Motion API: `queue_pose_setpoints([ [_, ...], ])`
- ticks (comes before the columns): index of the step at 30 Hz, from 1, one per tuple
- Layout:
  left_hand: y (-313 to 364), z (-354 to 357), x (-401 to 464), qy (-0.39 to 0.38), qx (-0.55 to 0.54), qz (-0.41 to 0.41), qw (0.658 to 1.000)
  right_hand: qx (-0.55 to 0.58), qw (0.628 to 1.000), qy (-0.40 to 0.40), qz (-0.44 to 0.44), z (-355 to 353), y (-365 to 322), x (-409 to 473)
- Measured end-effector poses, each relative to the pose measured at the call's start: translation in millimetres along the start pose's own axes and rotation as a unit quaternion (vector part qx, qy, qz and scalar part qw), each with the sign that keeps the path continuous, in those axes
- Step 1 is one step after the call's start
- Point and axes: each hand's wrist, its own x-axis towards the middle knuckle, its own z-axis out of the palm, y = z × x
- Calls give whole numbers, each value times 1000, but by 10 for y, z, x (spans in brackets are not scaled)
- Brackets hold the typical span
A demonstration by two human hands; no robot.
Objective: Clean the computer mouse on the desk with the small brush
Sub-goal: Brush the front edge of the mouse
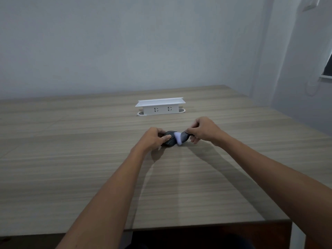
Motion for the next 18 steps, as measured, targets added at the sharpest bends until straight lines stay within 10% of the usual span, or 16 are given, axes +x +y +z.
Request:
queue_pose_setpoints([
  [13, -19, 7, 11, 0, -5, 10, 1000, -25, 998, 56, 0, -20, 18, 44],
  [18, -26, -5, 19, -3, 7, 20, 1000, 49, 997, -66, 7, 12, -24, -23],
])
